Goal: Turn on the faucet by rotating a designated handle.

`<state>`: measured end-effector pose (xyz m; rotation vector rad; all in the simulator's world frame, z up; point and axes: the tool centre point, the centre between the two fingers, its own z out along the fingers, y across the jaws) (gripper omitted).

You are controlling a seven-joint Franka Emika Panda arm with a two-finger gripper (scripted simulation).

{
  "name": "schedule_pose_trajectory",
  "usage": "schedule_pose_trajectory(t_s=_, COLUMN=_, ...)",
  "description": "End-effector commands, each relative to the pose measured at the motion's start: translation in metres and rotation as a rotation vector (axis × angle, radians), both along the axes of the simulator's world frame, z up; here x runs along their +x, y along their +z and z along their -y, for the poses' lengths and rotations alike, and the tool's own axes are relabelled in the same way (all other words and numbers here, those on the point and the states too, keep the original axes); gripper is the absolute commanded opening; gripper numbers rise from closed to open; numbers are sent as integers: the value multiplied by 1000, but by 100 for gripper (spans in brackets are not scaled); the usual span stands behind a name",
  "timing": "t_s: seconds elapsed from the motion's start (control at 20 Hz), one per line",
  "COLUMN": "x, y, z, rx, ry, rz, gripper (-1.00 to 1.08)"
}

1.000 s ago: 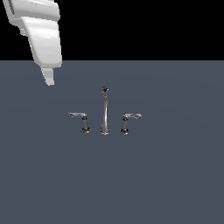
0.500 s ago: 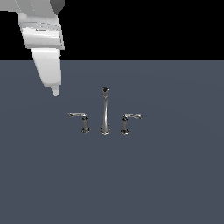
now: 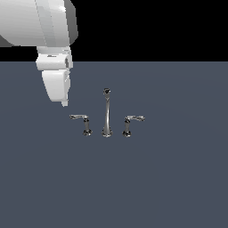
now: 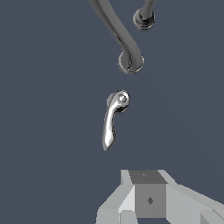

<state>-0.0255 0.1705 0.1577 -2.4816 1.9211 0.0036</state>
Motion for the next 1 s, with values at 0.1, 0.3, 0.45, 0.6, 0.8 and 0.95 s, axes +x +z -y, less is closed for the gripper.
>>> schedule_pose_trajectory(t_s=0.1, x=22, y=-24, z=3, rx=-4, ry=-96, rz=0, gripper=-100)
schedule_pose_trajectory(t_s=0.3, x=41, y=-42, z=8, rx=-6, ry=-173, rz=0, gripper=-100)
schedule_pose_trajectory(t_s=0.45, x=52, y=-54, z=11, rx=-7, ry=-223, rz=0, gripper=-100)
schedule_pose_trajectory(t_s=0.6, x=61, y=-63, z=14, rx=-7, ry=-262, rz=0, gripper=-100)
schedule_pose_trajectory(t_s=0.8, x=69, y=-70, z=17, rx=-6, ry=-296, rz=0, gripper=-100)
schedule_pose_trajectory(t_s=0.95, x=71, y=-72, z=18, rx=-5, ry=-307, rz=-1, gripper=-100)
